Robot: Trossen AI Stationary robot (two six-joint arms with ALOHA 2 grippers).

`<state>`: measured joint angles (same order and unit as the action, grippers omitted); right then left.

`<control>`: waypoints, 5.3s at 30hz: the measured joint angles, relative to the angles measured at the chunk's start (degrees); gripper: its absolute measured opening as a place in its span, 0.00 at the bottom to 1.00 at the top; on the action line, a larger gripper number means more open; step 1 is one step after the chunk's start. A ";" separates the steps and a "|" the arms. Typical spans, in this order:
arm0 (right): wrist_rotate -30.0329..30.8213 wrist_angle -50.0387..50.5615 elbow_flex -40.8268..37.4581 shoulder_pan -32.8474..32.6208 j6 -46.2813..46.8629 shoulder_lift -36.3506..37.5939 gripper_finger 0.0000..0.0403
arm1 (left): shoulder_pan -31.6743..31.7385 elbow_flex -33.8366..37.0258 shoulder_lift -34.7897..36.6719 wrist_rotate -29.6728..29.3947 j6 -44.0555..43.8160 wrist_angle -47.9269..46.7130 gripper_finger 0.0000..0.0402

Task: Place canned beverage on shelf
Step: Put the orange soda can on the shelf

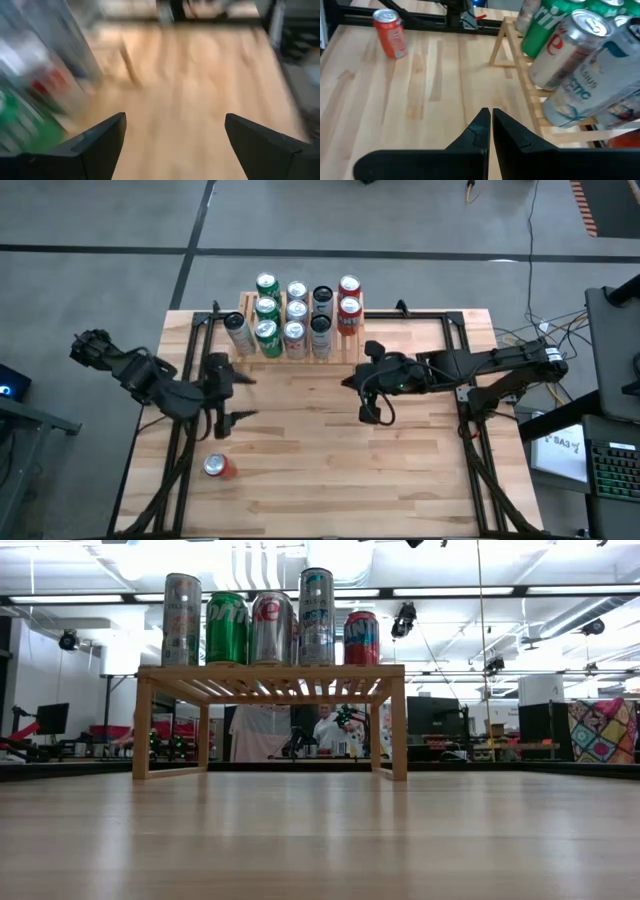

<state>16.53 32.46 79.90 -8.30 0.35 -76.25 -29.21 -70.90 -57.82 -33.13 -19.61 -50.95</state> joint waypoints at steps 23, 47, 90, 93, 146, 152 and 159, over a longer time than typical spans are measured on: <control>0.12 2.45 -4.23 -5.02 5.94 -0.02 0.02 | -14.75 -13.39 -27.70 27.88 -40.00 -33.11 0.81; 0.05 0.97 -4.70 -6.85 9.06 -0.02 0.02 | -20.50 -11.76 -28.96 28.99 -42.75 -37.61 0.97; 0.04 1.02 -4.74 -6.83 9.68 -0.69 0.02 | -23.87 1.98 -28.31 27.72 -44.73 -27.90 0.93; 0.05 1.02 -4.74 -6.83 9.74 -0.69 0.02 | -23.87 2.78 -28.31 27.70 -44.66 -26.09 0.93; 0.02 -0.17 -6.23 -10.09 16.33 -9.63 0.02 | -6.50 -12.38 -28.38 9.04 -5.11 -13.58 0.73; 0.00 -3.23 -6.23 -10.09 16.03 -12.94 0.04 | -0.99 -11.00 -28.38 7.95 1.04 -10.20 0.73; 0.02 -5.26 -5.47 -10.07 15.44 -15.11 0.24 | 1.26 -8.08 -28.38 7.98 2.59 -6.36 0.73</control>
<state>16.56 27.20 74.43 -18.37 15.79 -91.36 -27.95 -78.98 -86.19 -25.15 -17.02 -57.31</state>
